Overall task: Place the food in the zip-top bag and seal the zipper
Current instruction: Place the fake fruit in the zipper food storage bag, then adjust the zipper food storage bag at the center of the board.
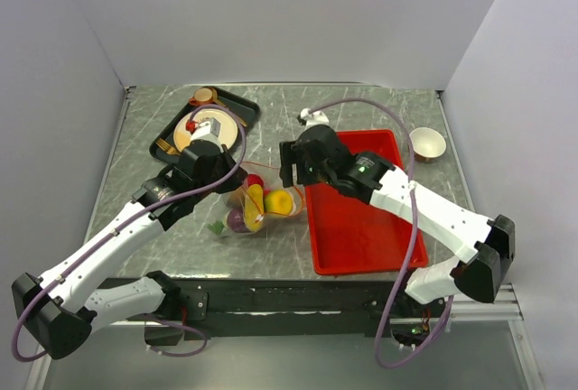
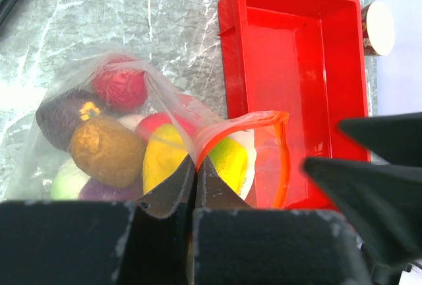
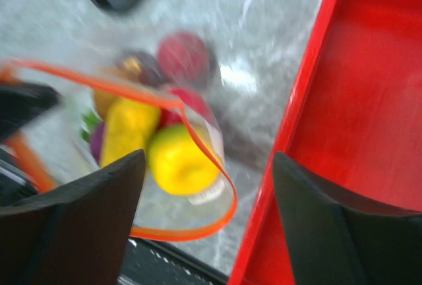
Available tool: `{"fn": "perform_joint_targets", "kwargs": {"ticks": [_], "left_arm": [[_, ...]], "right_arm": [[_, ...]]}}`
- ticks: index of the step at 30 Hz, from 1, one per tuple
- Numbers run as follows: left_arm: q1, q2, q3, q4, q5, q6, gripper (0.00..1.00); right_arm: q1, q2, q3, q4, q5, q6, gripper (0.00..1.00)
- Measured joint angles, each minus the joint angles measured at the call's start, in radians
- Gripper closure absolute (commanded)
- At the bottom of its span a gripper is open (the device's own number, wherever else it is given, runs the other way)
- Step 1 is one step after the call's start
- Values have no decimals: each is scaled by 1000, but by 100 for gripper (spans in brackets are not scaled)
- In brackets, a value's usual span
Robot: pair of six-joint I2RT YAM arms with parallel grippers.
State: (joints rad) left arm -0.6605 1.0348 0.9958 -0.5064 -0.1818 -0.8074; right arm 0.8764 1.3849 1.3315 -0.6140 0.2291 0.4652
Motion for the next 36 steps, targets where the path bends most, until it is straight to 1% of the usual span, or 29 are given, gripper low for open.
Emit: {"fn": "perform_joint_targets", "kwargs": {"ticks": [3, 7, 12, 13, 16, 20, 24, 27, 30, 31, 34, 35, 36], "left_arm": [[0, 0, 0, 0, 0, -2, 96], [0, -2, -1, 0, 0, -3, 96], [0, -3, -1, 0, 0, -2, 97], [0, -3, -1, 0, 0, -2, 97], [0, -3, -1, 0, 0, -2, 96], [0, -3, -1, 0, -3, -3, 96], [0, -2, 0, -2, -18, -2, 96], [0, 8, 18, -17, -29, -1, 98], [0, 17, 43, -37, -34, 2, 98], [0, 17, 51, -44, -35, 2, 98], [0, 14, 81, -77, -72, -5, 99], [0, 14, 103, -114, -115, -18, 99], [0, 13, 117, -139, -143, -25, 99]], "right_arm": [[0, 9, -58, 0, -20, 27, 28], [0, 35, -89, -23, -25, 67, 51], [0, 82, -88, -27, -36, 86, 67], [0, 91, -87, -28, -39, 88, 73], [0, 104, -80, -32, -48, 87, 78], [0, 120, -37, -35, -65, 87, 83], [0, 168, 58, -42, -91, 86, 87], [0, 209, 128, -42, -119, 80, 91], [0, 257, 204, -45, -145, 72, 96], [0, 272, 226, -47, -148, 69, 100], [-1, 309, 287, -52, -166, 63, 100], [-2, 313, 292, -44, -175, 61, 99], [-2, 311, 292, -34, -189, 60, 96]]}}
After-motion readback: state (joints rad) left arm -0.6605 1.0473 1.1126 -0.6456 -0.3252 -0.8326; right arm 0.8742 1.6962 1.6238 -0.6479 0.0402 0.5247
